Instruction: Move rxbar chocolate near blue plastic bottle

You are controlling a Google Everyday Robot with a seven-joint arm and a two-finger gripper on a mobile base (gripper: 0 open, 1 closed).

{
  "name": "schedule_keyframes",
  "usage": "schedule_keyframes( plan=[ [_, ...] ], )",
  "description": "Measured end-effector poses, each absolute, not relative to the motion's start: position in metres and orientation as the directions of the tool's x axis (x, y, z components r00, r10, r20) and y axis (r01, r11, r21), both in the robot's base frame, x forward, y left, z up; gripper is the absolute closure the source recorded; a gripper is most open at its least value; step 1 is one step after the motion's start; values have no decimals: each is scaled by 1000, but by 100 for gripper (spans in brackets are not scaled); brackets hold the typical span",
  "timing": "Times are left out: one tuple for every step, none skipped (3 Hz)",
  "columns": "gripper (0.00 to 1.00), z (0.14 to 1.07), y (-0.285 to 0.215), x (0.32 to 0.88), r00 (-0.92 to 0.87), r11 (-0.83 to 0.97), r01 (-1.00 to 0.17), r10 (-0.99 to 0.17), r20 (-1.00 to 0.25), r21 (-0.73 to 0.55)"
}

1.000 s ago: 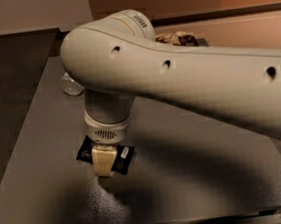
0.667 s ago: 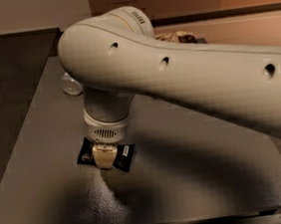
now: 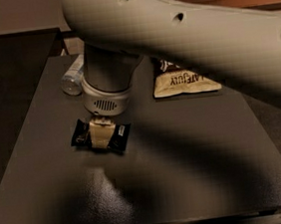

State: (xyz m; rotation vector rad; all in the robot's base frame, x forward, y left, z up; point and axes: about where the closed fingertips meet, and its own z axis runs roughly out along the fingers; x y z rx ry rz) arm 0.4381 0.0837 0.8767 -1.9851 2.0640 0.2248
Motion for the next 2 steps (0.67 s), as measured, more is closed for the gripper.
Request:
schedule_keyframes(
  plan=[
    [100, 902, 86, 471, 0, 37, -993, -944, -330, -108],
    [100, 917, 90, 511, 14, 38, -990, -932, -362, -138]
  ],
)
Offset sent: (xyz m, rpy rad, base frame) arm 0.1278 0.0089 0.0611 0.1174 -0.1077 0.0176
